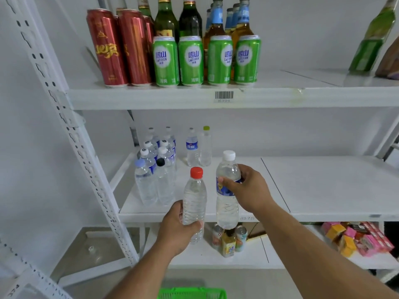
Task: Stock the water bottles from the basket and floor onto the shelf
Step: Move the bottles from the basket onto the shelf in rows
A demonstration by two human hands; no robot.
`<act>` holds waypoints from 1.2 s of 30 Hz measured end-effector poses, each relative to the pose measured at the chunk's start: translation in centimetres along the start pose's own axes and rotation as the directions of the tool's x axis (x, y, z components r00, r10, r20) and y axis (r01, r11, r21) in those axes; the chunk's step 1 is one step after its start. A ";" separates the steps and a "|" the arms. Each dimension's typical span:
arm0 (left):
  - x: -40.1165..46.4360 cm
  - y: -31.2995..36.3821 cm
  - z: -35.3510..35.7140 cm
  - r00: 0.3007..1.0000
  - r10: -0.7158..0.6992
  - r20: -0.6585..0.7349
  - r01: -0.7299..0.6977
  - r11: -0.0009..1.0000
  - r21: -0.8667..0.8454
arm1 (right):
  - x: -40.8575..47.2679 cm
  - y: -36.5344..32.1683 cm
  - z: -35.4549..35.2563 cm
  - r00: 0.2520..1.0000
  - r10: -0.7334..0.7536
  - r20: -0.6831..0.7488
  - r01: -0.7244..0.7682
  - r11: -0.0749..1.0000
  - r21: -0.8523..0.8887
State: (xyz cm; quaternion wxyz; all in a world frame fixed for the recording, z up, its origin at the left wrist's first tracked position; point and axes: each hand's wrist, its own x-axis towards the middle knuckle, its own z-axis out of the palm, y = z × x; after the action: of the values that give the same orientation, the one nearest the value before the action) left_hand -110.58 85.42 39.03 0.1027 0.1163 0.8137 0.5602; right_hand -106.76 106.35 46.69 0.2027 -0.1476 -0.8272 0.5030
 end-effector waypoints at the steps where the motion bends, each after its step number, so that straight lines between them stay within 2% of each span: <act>1: 0.8 -0.2 -0.1 1.000 -0.002 0.001 0.002 1.000 -0.008 | 0.7 0.0 0.4 1.000 0.003 -0.004 -0.003 1.000 -0.003; 11: 7.9 -1.0 -0.5 0.998 0.000 0.055 0.001 1.000 -0.018 | 5.9 -0.3 2.5 0.998 0.030 -0.057 -0.034 0.997 -0.062; 22: 14.8 -1.0 2.4 0.999 -0.031 0.018 0.031 0.999 -0.008 | 13.0 2.3 3.1 0.999 0.045 0.009 -0.044 0.994 -0.100; 29: 20.8 -1.3 4.2 0.995 -0.073 -0.066 0.071 0.997 -0.033 | 19.5 4.6 4.6 0.991 0.053 0.125 -0.044 0.996 -0.079; 36: 27.4 -2.5 5.2 0.981 -0.090 -0.174 0.088 0.996 -0.016 | 25.7 6.3 7.2 0.988 0.089 0.126 -0.087 0.996 -0.028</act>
State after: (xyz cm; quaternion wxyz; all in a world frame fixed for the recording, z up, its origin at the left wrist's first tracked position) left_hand -135.31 97.52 33.80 0.0563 0.0298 0.8217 0.5663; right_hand -132.45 115.15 42.89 0.1255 -0.1538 -0.8366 0.5106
